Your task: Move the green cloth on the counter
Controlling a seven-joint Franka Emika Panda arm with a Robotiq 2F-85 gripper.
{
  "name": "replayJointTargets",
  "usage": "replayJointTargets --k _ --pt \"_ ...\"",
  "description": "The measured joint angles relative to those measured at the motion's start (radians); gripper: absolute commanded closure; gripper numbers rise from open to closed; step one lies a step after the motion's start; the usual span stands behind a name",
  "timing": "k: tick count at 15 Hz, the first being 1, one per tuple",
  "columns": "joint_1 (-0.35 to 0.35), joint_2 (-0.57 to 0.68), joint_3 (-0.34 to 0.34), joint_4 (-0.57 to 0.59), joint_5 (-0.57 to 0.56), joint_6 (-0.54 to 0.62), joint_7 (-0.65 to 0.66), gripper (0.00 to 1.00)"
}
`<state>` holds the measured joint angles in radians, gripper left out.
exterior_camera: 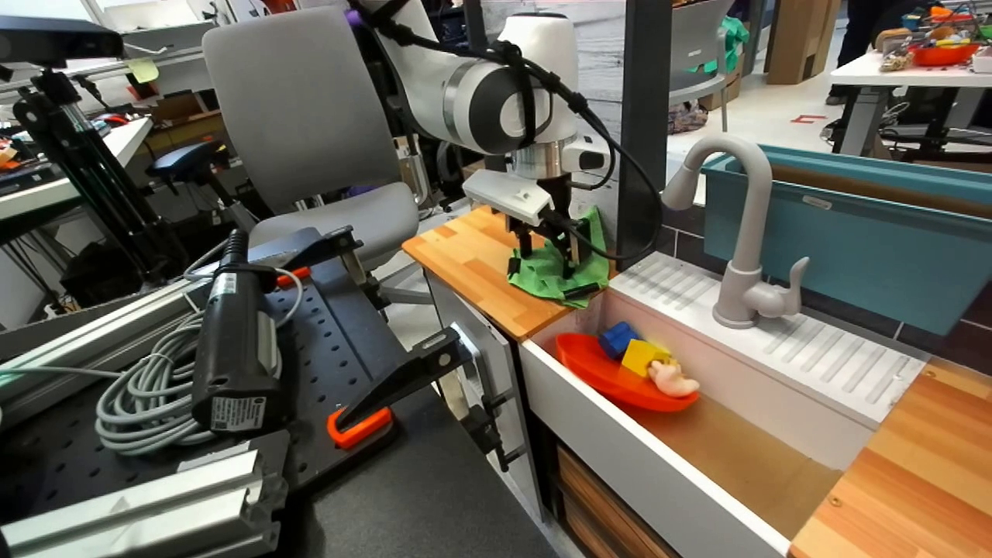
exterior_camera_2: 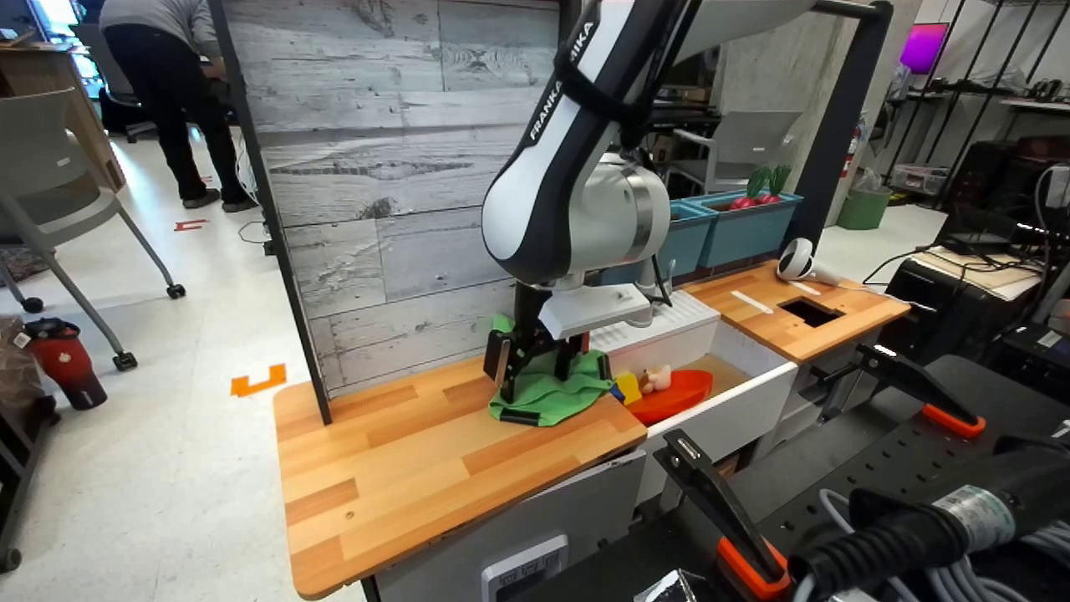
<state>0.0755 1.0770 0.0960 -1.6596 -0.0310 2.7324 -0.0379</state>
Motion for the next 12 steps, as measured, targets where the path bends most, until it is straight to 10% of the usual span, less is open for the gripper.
replayJointTargets --k 12 --pt "-0.018 -0.21 0.073 -0.294 0.038 0.173 0.0 0.0"
